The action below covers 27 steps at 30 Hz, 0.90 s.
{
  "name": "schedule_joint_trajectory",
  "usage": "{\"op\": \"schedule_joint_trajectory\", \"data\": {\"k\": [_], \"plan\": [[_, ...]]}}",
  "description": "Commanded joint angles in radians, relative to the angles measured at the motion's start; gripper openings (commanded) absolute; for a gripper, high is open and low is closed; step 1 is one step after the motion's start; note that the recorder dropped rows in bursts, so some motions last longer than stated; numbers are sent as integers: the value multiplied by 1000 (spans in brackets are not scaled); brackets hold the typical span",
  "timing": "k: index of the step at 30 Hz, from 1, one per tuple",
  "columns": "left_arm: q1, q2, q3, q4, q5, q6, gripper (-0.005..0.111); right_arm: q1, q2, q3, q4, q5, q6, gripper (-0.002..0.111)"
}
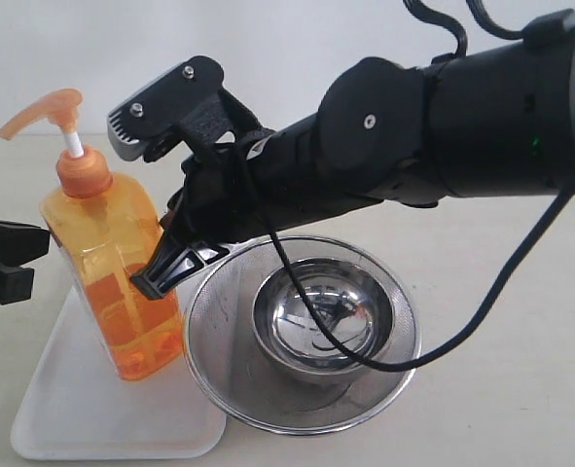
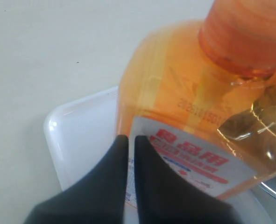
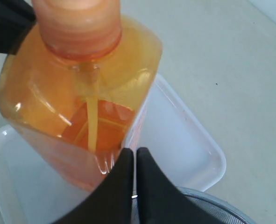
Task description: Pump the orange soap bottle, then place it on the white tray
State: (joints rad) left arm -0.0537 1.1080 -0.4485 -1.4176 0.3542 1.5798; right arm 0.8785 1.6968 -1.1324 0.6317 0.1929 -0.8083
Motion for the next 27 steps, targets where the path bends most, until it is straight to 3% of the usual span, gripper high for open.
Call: {"op": "schedule_joint_trajectory", "data": {"k": [1, 27], "plan": [[-5, 2, -6, -13, 11, 6, 5, 1, -10, 7, -11, -8, 23, 0], [-5, 2, -6, -43, 11, 33, 5, 5, -10, 7, -7, -26, 25, 0]]}}
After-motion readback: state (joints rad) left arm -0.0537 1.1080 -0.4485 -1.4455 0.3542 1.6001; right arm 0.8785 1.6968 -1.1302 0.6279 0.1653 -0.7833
